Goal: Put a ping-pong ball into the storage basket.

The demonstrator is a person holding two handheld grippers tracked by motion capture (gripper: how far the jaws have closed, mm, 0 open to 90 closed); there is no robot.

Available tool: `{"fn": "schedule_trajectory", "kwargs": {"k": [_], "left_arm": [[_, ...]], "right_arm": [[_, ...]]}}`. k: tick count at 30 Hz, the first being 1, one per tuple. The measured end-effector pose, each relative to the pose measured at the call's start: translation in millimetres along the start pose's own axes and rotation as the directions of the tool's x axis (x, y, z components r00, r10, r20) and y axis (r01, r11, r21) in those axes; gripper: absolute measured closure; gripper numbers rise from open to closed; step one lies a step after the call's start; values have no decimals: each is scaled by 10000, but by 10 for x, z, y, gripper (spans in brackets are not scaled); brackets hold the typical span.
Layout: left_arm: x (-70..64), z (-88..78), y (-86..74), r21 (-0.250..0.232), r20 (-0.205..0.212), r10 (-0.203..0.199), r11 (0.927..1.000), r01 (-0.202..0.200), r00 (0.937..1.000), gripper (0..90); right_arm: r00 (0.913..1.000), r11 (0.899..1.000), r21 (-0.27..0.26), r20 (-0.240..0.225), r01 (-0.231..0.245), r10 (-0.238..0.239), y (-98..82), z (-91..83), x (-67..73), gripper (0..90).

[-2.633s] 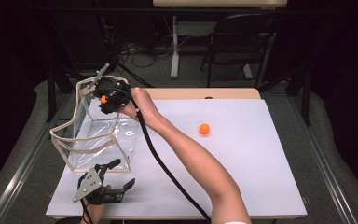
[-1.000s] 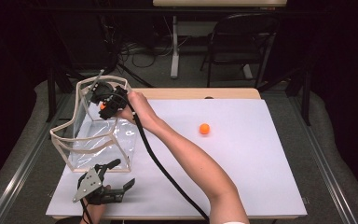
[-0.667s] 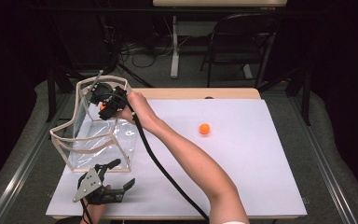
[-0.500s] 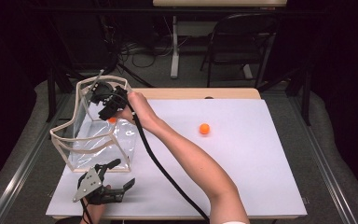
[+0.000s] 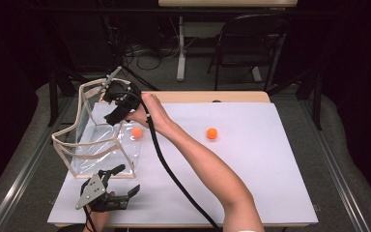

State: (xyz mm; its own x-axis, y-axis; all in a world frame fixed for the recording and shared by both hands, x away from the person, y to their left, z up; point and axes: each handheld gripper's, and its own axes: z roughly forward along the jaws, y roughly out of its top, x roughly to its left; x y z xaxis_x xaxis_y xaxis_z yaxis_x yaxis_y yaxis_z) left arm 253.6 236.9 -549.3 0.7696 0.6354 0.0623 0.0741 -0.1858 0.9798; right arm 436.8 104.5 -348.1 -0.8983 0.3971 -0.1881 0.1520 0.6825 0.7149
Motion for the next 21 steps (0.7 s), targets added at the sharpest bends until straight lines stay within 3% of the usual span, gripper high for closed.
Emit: {"fn": "schedule_trajectory", "kwargs": {"k": [12,21], "left_arm": [[-5,8,-1,-31,-8,-33,10000,33,10000,158],[-9,10,1,14,-5,-24,10000,24,10000,158]], "right_arm": [[9994,9981,-527,131,-313,320,-244,-337,-141,74],[9979,9962,-626,200,-608,622,-492,-448,-195,46]]}}
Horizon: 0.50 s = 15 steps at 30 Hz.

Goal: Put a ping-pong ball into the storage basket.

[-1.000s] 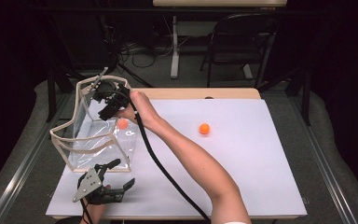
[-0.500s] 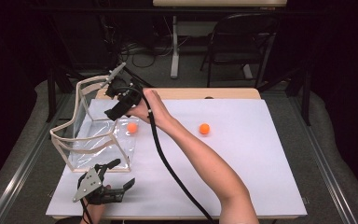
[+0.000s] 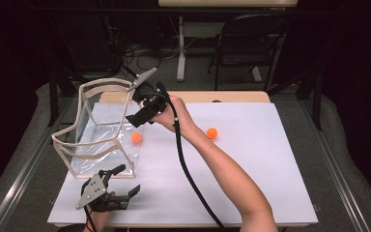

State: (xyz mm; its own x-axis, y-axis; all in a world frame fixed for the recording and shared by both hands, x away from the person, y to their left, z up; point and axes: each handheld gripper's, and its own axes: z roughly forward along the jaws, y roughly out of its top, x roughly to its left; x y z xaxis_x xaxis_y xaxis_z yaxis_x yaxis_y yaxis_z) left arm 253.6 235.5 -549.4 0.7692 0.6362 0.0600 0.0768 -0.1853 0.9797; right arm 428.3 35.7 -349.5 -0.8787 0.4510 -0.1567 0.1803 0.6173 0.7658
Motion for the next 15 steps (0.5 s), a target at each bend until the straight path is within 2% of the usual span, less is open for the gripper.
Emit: {"fn": "schedule_trajectory", "kwargs": {"k": [3,8,15], "left_arm": [[-1,4,2,22,32,70,10000,-70,10000,158],[-3,4,2,4,38,49,10000,-49,10000,158],[-4,5,3,16,62,67,10000,-67,10000,158]], "right_arm": [[10000,10000,-2,-10,-83,83,-84,-25,-2,40],[10000,10000,-51,72,67,-67,-223,-62,14,42],[9999,9999,57,55,-121,120,-428,-88,1,24]]}}
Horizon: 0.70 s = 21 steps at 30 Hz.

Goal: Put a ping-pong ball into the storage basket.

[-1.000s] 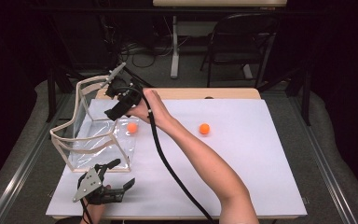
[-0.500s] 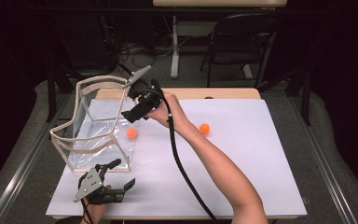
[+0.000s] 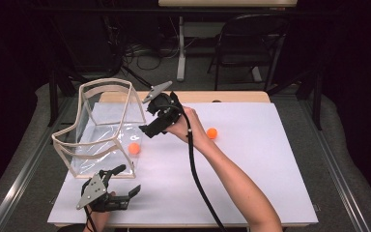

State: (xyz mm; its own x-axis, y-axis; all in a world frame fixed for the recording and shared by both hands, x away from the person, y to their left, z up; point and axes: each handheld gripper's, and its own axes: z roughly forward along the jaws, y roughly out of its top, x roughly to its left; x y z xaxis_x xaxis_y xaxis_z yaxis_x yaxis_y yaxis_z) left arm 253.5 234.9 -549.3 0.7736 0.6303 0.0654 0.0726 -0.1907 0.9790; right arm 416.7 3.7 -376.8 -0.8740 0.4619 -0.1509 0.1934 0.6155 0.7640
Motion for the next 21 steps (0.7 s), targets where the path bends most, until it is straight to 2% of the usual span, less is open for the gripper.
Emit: {"fn": "schedule_trajectory", "kwargs": {"k": [12,21], "left_arm": [[-3,6,0,-9,34,-11,10000,11,10000,158],[2,11,-3,6,22,-25,10000,25,10000,158]], "right_arm": [[9981,9979,196,10,-613,613,-437,1,-57,9],[9938,9934,286,35,-1112,1111,-685,-6,-89,0]]}}
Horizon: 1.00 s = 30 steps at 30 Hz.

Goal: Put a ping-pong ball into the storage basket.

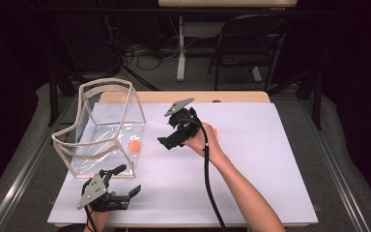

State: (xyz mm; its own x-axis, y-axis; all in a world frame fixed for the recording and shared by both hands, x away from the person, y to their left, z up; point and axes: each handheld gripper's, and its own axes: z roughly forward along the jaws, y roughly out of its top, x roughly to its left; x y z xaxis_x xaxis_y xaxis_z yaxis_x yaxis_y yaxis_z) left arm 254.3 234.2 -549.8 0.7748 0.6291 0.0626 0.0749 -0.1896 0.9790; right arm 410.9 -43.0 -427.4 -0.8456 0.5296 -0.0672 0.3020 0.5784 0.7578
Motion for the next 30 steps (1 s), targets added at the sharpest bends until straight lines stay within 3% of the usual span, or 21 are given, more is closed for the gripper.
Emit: {"fn": "schedule_trajectory", "kwargs": {"k": [30], "left_arm": [[-23,-3,-6,96,20,35,9999,-35,10000,158]], "right_arm": [[9939,9937,583,620,-953,917,-906,-226,-13,0]]}}
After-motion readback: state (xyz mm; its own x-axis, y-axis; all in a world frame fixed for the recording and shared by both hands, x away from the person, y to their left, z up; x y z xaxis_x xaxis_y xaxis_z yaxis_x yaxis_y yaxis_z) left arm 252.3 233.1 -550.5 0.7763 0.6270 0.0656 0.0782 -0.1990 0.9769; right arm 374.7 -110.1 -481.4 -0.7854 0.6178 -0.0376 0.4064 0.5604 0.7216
